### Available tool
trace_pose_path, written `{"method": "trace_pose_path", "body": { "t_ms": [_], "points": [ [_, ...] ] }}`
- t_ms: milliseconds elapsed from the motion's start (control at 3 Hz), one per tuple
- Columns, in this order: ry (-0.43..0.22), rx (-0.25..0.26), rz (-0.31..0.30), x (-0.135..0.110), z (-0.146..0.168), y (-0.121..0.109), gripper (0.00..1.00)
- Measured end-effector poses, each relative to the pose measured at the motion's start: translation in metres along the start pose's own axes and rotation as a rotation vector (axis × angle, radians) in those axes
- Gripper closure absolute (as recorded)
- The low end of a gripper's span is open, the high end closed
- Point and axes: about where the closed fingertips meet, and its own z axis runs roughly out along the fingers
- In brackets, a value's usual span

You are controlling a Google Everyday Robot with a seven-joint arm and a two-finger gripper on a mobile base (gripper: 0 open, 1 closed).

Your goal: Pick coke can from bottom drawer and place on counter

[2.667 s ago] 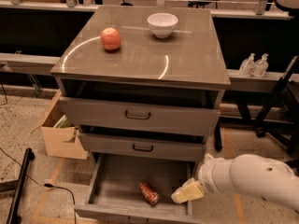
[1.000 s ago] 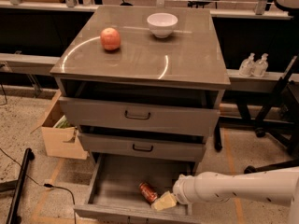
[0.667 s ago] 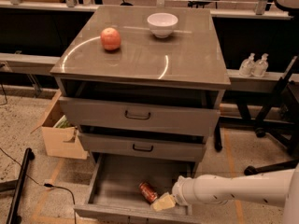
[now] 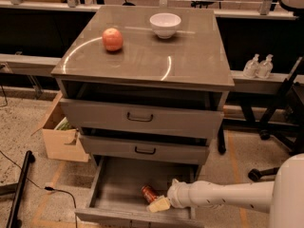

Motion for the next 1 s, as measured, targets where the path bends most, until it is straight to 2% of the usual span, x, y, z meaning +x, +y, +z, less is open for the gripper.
{"method": "trace_pose_path", "body": {
  "t_ms": [333, 667, 1000],
  "points": [
    [-0.043, -0.008, -0.009, -0.001, 0.038, -0.013, 0.0],
    [-0.031, 0.013, 0.001, 0.006, 0.078, -0.029, 0.0],
    [0.0, 0.054, 0.013, 0.013, 0.105, -0.039, 0.0]
  ]
}}
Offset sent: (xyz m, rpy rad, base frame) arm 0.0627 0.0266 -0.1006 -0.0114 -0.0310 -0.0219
